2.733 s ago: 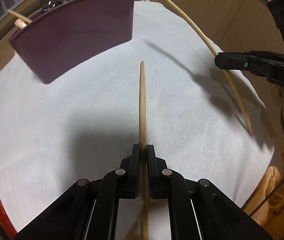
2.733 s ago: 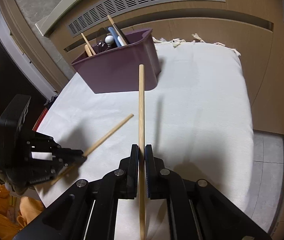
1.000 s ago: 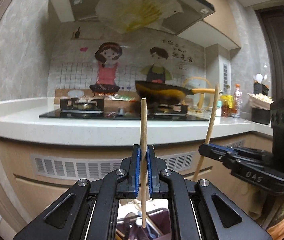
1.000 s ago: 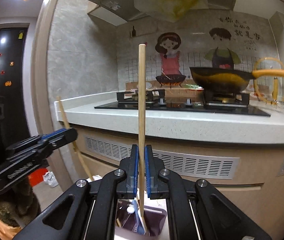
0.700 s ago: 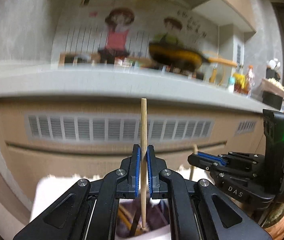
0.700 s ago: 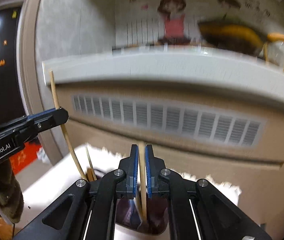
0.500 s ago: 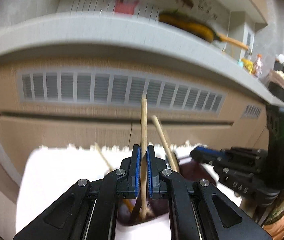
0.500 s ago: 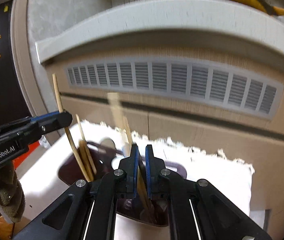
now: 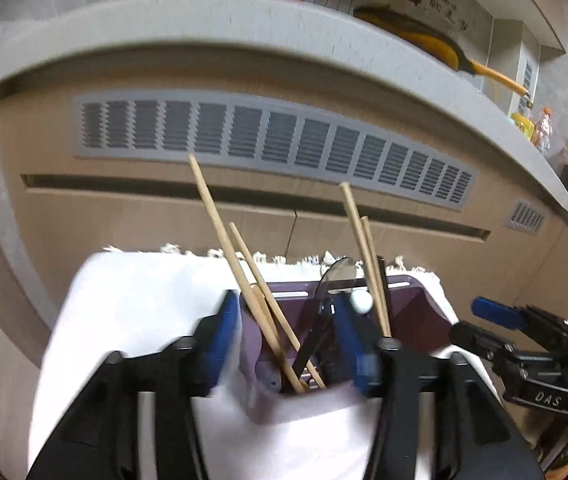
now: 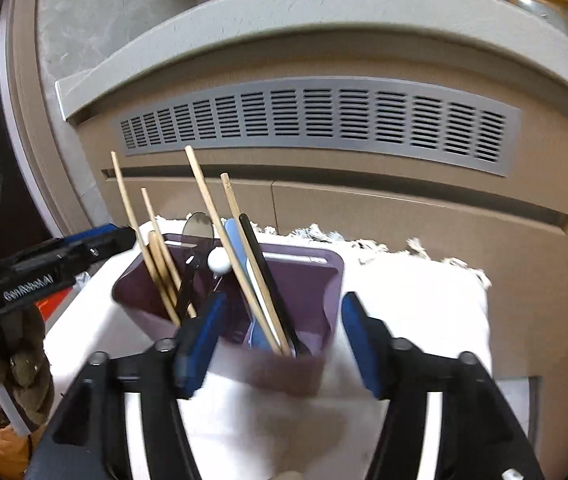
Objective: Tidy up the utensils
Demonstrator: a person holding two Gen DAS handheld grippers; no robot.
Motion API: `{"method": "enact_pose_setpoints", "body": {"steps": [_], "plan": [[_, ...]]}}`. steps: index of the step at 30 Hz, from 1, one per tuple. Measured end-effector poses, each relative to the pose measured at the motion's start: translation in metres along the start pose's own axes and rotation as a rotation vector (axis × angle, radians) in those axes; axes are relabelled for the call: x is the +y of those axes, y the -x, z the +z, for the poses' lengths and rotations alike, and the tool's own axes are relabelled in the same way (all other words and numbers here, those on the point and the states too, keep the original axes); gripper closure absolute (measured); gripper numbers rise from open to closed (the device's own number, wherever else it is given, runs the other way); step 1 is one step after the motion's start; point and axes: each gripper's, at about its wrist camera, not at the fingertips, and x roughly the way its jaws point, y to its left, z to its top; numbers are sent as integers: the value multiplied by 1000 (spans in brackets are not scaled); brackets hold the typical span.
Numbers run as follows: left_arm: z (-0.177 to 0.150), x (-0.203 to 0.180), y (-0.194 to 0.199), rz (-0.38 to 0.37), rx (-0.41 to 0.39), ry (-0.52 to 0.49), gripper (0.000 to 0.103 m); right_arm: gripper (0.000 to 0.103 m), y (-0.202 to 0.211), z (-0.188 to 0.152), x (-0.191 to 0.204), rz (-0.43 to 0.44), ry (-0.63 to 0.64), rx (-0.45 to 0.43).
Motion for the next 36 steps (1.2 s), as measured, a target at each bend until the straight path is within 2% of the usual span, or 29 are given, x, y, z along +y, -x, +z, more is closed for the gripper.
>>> {"method": "enact_pose_setpoints", "body": {"steps": [3,5,7,10,14,16,20,22,25,27,36], "plan": [[-12,-7,33,37,-47,-11,28,33,28,-16,5,-27,-16,-22],[-26,-14,56,53,-76,-28,22,23,46,-29,9,-45,-29,-34],[-47,-23,81,81,-112,-58,10,17,63,-42,14,-63,-39,-52],[-76,-36,105,103,-121,-96,3,14,89,-63,21,-82,-52,-73],[-112,-50,131,124,-93,-101,0,9,120,-89,28,-130,-80,-114],[-126,-55,144,138,-115,-90,0,1,136,-105,31,-168,-99,-151],[-155,-72,171,249,-199,-122,0,0,156,-133,37,-262,-103,-208],[-160,-79,177,262,-211,-148,0,0,160,-146,40,-285,-94,-200],[-164,-82,179,227,-188,-153,0,0,161,-160,42,-284,-87,-173],[-166,-84,178,230,-171,-155,0,0,162,-166,42,-298,-79,-170],[-166,-78,170,242,-128,-119,0,0,169,-166,43,-301,-63,-192]]}}
